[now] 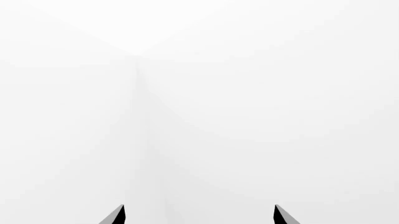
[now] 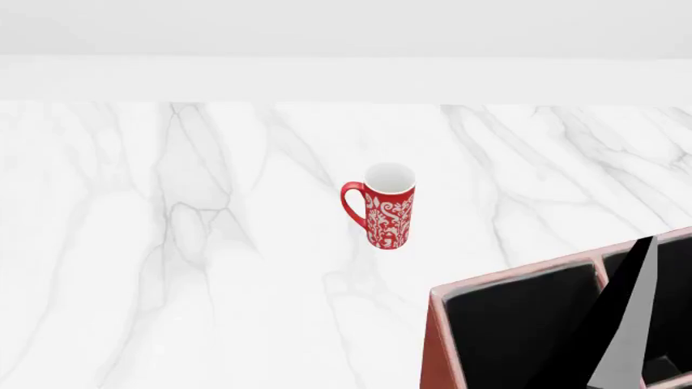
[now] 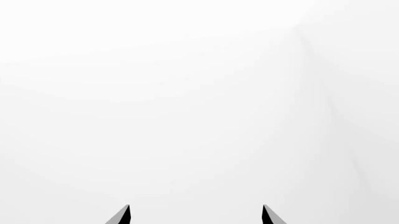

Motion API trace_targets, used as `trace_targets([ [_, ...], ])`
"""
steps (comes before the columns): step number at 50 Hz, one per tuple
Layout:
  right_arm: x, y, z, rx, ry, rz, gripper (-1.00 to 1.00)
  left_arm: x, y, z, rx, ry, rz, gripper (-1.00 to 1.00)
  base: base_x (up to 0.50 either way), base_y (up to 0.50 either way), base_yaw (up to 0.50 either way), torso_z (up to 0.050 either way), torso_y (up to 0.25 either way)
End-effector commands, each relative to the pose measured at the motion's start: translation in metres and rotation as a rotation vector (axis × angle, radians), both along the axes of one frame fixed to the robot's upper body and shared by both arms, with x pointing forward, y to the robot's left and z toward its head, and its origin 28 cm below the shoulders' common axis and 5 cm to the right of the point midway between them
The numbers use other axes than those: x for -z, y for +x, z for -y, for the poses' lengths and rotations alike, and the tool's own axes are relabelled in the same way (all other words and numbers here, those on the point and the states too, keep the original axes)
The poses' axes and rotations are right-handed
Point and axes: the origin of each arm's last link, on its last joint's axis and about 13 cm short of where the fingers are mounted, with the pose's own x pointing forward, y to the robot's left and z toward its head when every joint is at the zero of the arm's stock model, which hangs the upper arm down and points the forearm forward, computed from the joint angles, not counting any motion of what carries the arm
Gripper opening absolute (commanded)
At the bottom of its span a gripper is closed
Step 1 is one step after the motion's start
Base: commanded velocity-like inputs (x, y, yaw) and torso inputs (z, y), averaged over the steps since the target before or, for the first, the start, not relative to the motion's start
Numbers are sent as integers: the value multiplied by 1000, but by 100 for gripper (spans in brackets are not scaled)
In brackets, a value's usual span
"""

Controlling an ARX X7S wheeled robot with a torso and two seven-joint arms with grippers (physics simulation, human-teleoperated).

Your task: Pick up the book and place it in the left compartment of the caddy.

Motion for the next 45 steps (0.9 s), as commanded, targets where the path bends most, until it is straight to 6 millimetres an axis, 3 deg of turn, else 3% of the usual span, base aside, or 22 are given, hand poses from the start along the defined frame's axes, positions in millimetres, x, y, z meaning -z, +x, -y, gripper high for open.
trace_targets([
  [1, -3, 2, -1, -7, -6, 36, 100, 1, -1, -1, -23, 0, -12, 100, 0, 0, 0, 0, 0],
  [33, -2, 1, 0, 10, -24, 65, 100, 1, 1, -1, -20, -1, -17, 100, -79, -39, 0, 0, 0],
  [45, -3, 1, 0, 14, -14, 74, 100, 0, 1, -2, -20, 0, -16, 100, -321, -332, 0, 0, 0],
])
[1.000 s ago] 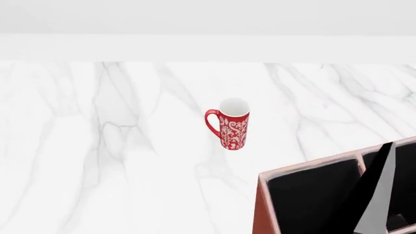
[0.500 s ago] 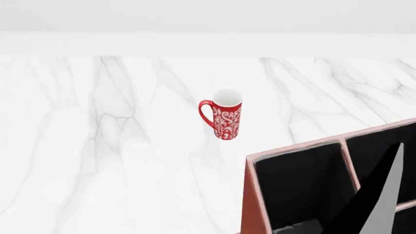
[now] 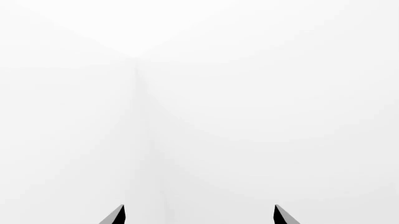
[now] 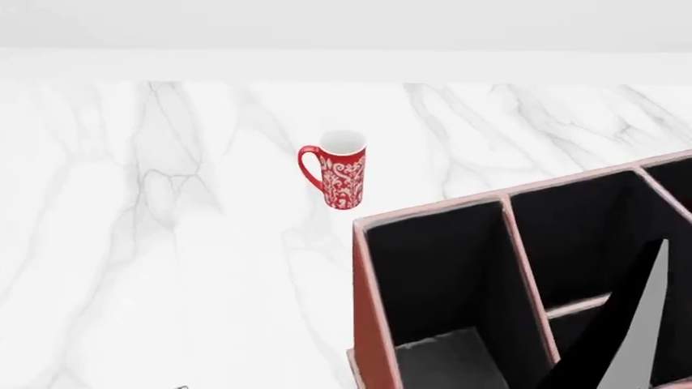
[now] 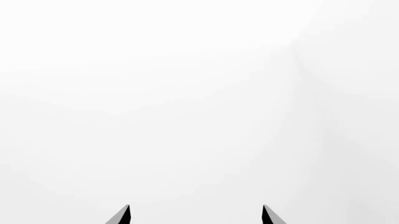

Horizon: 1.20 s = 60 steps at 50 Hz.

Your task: Pick up the book and place it in the left compartment of the caddy.

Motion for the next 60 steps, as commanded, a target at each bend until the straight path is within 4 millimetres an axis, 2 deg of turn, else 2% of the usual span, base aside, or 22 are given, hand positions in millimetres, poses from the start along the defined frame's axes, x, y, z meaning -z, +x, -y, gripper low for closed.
trace_targets([
  [1, -3, 2, -2, -6, 22, 36, 100, 1, -3, -2, -25, 0, -11, 100, 0, 0, 0, 0, 0],
  [17, -4, 1, -2, -19, 49, 28, 100, 0, -1, -2, -25, -1, -11, 100, 0, 0, 0, 0, 0],
  [24, -6, 1, -1, -20, 87, 26, 100, 1, 0, -2, -25, -1, -12, 100, 214, -400, 0, 0, 0],
  [33, -5, 1, -1, -11, 79, 18, 100, 1, 1, -2, -24, -3, -14, 100, 0, -1, 0, 0, 0],
  [42, -5, 5, 0, 27, 86, -51, 100, 1, 2, -2, -22, -3, -16, 100, 0, 0, 0, 0, 0],
  [60, -8, 29, 7, 150, -139, -191, 100, 1, 6, 0, -17, -1, -25, 100, 0, 0, 0, 0, 0],
])
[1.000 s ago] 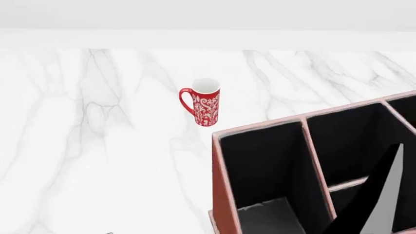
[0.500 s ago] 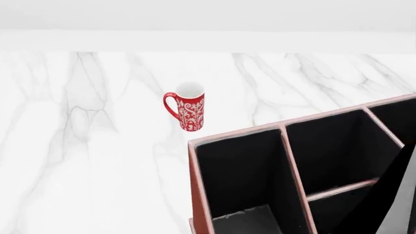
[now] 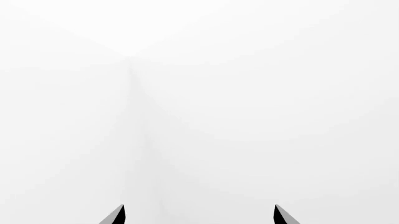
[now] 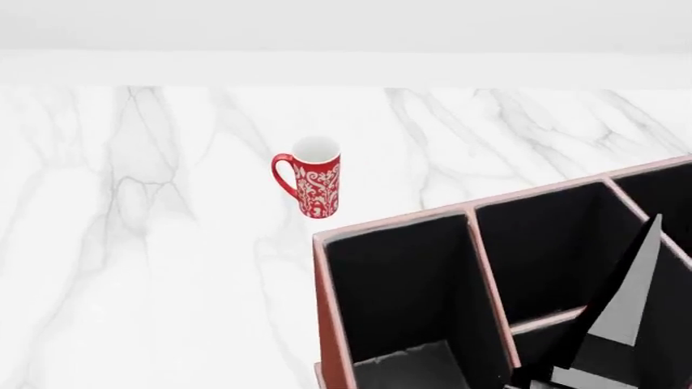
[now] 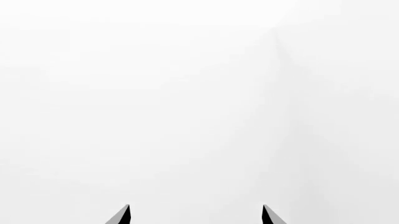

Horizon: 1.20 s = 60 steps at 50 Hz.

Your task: Pick up the book and place it in the left compartment of the caddy.

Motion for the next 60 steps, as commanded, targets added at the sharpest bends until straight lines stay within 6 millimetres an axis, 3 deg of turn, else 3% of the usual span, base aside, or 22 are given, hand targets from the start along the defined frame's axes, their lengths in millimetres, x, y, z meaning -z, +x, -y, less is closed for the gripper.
trace_targets([
  [1, -5, 17, 4, 31, -105, -62, 100, 1, -3, -1, -21, -4, -13, 100, 0, 0, 0, 0, 0],
  [32, -25, 72, 34, 190, -362, -260, 100, 1, 1, 0, -23, -6, -25, 100, 0, 0, 0, 0, 0],
  [51, -41, 114, 26, 140, -424, -323, 100, 1, 5, 0, -22, -4, -29, 100, 0, 0, 0, 0, 0],
  [60, -60, 142, 16, -37, -425, -280, 100, 1, 6, -1, -22, -6, -31, 100, 0, 0, 0, 0, 0],
])
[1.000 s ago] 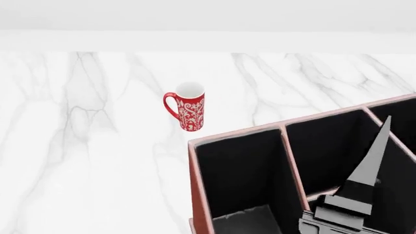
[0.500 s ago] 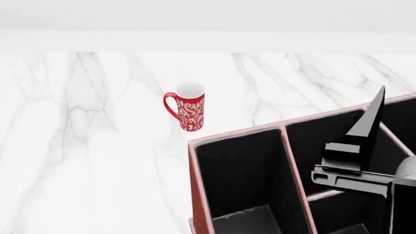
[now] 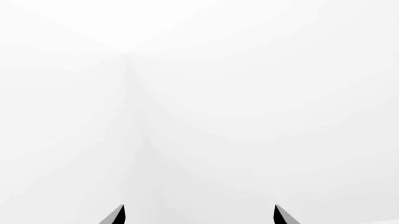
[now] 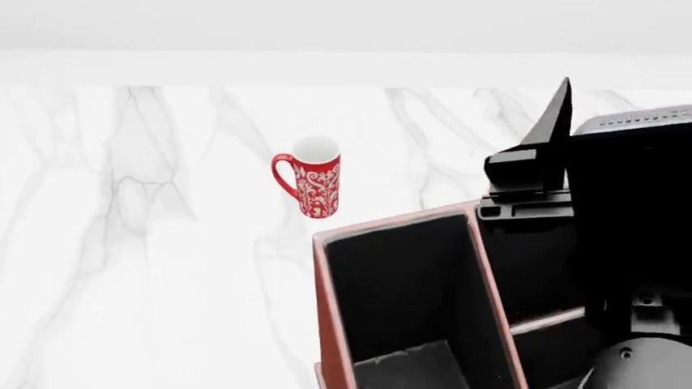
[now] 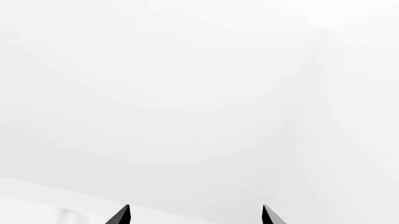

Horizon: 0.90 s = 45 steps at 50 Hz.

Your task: Pick up the book and place it in the left compartment of the caddy.

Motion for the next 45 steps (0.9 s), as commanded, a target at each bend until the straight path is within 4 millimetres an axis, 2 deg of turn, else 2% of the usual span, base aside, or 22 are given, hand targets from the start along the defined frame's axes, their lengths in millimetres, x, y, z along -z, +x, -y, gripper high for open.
trace_targets([
  [1, -26, 33, -11, -156, 27, 9, 100, 1, -2, -2, -24, -5, -12, 100, 0, 0, 0, 0, 0],
  [6, -29, 39, -13, -198, -20, 33, 100, 1, 0, -1, -17, -5, -15, 100, 0, 0, 0, 0, 0],
  [9, -31, 39, -17, -270, -16, -10, 100, 1, 0, -1, -8, -23, -21, 100, 0, 0, 0, 0, 0],
  [15, -30, 37, -18, -283, -26, -21, 100, 2, -4, 1, 44, -46, -8, 100, 0, 0, 0, 0, 0],
  [16, -29, 37, -18, -283, -26, -21, 100, 4, -16, 1, 119, -100, -23, 100, 0, 0, 0, 0, 0],
  [17, -28, 37, -18, -284, -26, -22, 100, 3, -3, 2, 41, -58, -18, 100, 0, 0, 0, 0, 0],
  [20, -27, 37, -17, -283, -26, -22, 100, -1, -10, 1, 54, -23, 28, 100, 0, 0, 0, 0, 0],
  [45, -16, 39, -25, -314, -54, -39, 100, 0, -8, 2, 76, -7, 6, 100, 0, 0, 0, 50, 0],
])
